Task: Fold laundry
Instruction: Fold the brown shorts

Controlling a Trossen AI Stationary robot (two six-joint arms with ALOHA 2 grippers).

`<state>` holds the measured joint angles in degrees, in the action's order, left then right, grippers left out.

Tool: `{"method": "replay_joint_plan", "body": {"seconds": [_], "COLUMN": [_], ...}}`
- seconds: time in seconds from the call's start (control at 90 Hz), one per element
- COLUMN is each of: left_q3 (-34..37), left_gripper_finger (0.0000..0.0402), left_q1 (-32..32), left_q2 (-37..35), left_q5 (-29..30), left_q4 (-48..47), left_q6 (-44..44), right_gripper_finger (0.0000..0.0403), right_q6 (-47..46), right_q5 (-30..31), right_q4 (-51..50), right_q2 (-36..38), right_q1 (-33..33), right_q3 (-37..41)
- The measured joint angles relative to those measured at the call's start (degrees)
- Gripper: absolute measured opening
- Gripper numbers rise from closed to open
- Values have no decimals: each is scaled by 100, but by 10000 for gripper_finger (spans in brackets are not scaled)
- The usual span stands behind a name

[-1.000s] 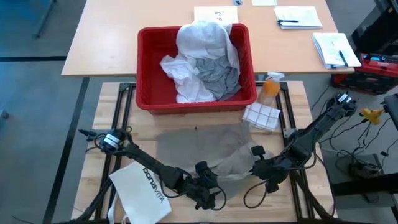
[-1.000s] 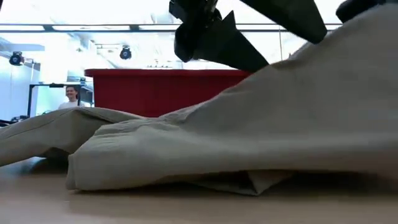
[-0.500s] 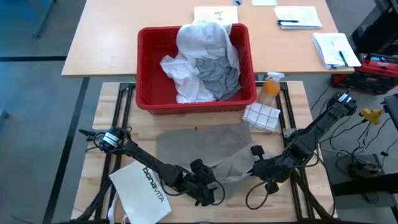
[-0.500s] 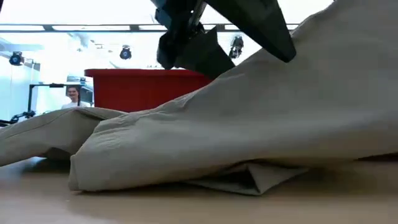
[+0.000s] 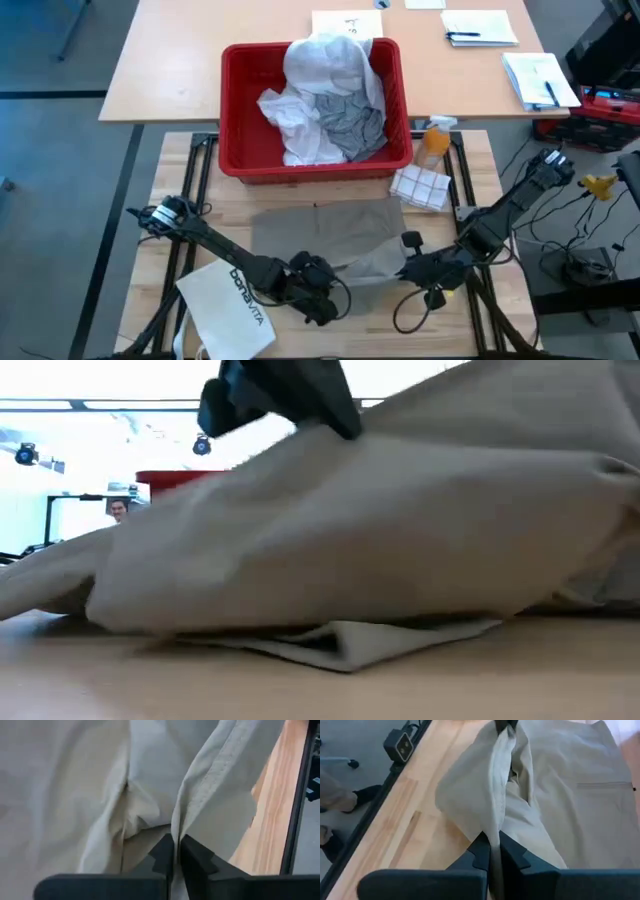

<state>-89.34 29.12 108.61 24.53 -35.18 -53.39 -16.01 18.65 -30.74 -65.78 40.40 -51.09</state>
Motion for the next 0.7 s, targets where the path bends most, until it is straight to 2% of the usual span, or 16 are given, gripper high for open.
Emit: {"method": "replay_joint_plan", "body": {"seconds": [0.167,0.356,0.433,0.556,0.7], "left_q3": [0,0,0,0,0], "left_gripper_finger": [4,2,1,1,0], "left_q1": [2,2,2,2,2], "left_q2": [-466,-909,-1023,-1155,-1197], "left_q5": [2,0,30,35,0], "left_q4": [-198,-238,-309,-476,-625], "left_q6": [2,169,276,356,253], "right_gripper_finger": [8,54,90,165,257], "right_q6": [57,-96,-146,-471,-1213], "right_q5": [-5,-69,26,584,544], "right_q4": [59,137,87,-373,-1107], "right_q2": [0,76,277,698,1230], "right_q1": [-83,-81,-81,-68,-65], "right_q3": [-2,-2,-6,100,242]}}
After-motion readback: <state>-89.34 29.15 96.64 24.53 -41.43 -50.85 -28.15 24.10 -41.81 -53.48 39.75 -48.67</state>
